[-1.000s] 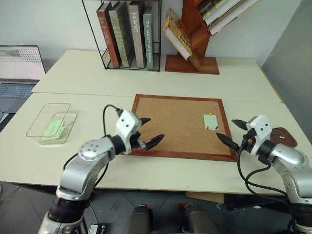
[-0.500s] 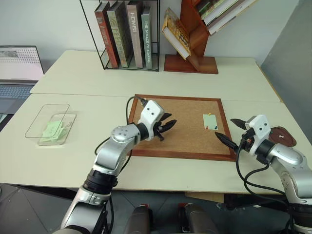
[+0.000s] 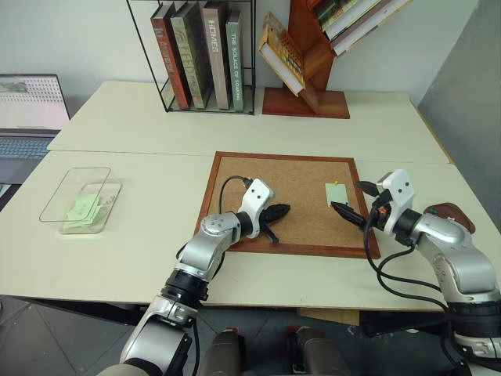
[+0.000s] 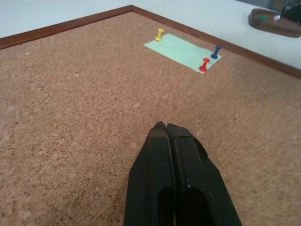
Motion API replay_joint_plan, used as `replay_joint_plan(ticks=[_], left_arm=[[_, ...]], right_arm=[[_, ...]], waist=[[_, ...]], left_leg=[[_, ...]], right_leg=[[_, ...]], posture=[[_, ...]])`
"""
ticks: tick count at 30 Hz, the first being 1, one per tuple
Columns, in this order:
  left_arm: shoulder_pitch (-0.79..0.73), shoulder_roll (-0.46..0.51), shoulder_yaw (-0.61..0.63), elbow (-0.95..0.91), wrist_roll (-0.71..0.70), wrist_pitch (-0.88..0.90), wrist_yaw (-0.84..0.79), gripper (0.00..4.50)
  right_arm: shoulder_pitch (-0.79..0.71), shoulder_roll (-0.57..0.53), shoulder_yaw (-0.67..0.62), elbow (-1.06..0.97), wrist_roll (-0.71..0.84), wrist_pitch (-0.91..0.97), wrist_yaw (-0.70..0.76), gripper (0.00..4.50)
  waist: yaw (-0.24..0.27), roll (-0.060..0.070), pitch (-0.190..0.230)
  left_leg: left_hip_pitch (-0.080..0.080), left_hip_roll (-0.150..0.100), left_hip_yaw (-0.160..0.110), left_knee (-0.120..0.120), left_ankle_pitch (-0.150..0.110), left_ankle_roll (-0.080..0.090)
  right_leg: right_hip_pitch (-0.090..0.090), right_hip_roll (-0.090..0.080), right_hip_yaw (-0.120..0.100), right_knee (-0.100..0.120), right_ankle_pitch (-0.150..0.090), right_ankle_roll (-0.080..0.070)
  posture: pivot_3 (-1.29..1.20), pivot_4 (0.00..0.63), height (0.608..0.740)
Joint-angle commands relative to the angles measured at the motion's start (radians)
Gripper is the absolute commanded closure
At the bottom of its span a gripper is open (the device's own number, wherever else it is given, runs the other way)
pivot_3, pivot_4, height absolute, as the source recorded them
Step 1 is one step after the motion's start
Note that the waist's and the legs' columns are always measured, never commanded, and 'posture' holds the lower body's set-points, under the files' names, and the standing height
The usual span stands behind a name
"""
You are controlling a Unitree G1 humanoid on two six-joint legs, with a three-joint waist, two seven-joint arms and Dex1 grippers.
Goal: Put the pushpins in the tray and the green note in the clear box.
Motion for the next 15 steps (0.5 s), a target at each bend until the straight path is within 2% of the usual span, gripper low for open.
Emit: replay_joint_plan(ticks=[1, 15], left_arm=[[-0.016, 0.002, -0.013, 0.056, 0.037, -0.065, -0.031, 4.49], [-0.001, 0.008, -0.021, 0.048, 0.087, -0.095, -0.056, 4.49]], right_arm=[[-0.099, 0.022, 0.01, 0.109, -0.016, -0.016, -0.001, 0.0], [-0.422, 0.122, 0.075, 0.683, -0.163, -0.185, -0.025, 0.0]], waist=[[0.0, 0.0, 0.0], [-0.003, 0.002, -0.001]], left_leg=[[0.0, 0.0, 0.0, 0.0, 0.0, 0.0], [0.001, 0.001, 0.001, 0.006, 0.0, 0.0]], right_leg=[[0.0, 0.0, 0.0, 0.0, 0.0, 0.0], [0.001, 0.0, 0.001, 0.006, 0.001, 0.0]], posture=[[0.0, 0.15, 0.74], [0.0, 0.15, 0.74]])
